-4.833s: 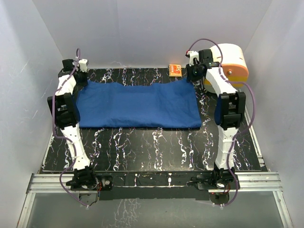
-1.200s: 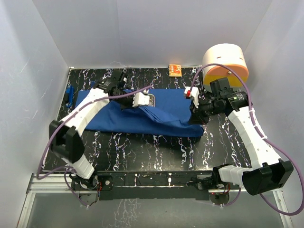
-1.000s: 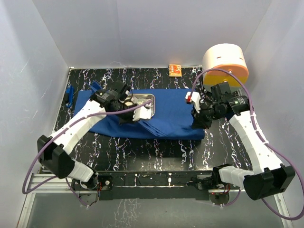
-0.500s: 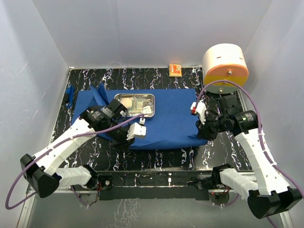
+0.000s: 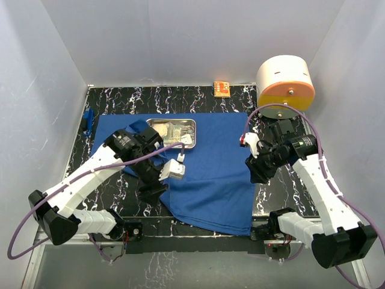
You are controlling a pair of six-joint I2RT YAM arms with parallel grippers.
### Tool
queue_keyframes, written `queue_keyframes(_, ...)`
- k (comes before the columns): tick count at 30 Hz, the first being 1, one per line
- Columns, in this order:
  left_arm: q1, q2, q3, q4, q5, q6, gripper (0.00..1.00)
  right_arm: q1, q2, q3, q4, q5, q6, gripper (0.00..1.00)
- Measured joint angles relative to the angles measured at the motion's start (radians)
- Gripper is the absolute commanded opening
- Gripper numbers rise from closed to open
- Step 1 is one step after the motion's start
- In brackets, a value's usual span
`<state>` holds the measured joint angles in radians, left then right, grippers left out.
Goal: Open and lay out the surgical kit
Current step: Open the surgical kit at the center of the board.
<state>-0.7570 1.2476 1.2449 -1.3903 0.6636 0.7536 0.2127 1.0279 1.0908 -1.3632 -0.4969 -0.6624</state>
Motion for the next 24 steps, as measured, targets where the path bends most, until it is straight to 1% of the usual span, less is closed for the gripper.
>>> queue_keyframes(3, 0.000, 0.023, 0.110, -0.009, 0.027, -0.003, 0.70, -0.002, 0.047, 0.035, 0.001, 0.000, -0.001, 0.46)
queue_keyframes(4, 0.000, 0.027, 0.146, 0.006, 0.032, -0.008, 0.74, -0.002, 0.068, 0.048, 0.005, -0.001, -0.002, 0.47)
queue_keyframes(5, -0.001, 0.027, 0.172, 0.038, 0.027, -0.026, 0.79, -0.002, 0.090, 0.059, 0.013, -0.002, -0.002, 0.48)
queue_keyframes(7, -0.003, 0.019, 0.189, 0.144, -0.021, -0.078, 0.84, -0.003, 0.136, 0.065, 0.045, -0.008, -0.002, 0.48)
queue_keyframes(9, -0.004, 0.018, 0.169, 0.266, -0.106, -0.128, 0.85, -0.003, 0.183, 0.065, 0.081, -0.008, -0.002, 0.48)
queue_keyframes(11, -0.004, 0.036, 0.115, 0.424, -0.241, -0.177, 0.85, -0.003, 0.227, 0.065, 0.121, -0.005, -0.002, 0.48)
queue_keyframes(13, 0.006, 0.097, 0.071, 0.564, -0.392, -0.228, 0.86, -0.003, 0.259, 0.065, 0.163, 0.004, 0.002, 0.48)
queue_keyframes(15, 0.046, 0.201, 0.062, 0.676, -0.502, -0.291, 0.85, -0.003, 0.278, 0.065, 0.217, 0.024, 0.016, 0.48)
queue_keyframes(17, 0.126, 0.309, 0.074, 0.748, -0.543, -0.360, 0.85, -0.003, 0.284, 0.065, 0.275, 0.045, 0.039, 0.48)
queue_keyframes(20, 0.235, 0.402, 0.085, 0.813, -0.601, -0.428, 0.85, -0.004, 0.283, 0.063, 0.362, 0.058, 0.072, 0.48)
queue_keyframes(22, 0.270, 0.425, 0.089, 0.834, -0.623, -0.448, 0.84, -0.004, 0.283, 0.056, 0.405, 0.058, 0.087, 0.48)
queue_keyframes(24, 0.270, 0.435, 0.104, 0.838, -0.623, -0.451, 0.84, -0.004, 0.283, 0.050, 0.434, 0.055, 0.094, 0.48)
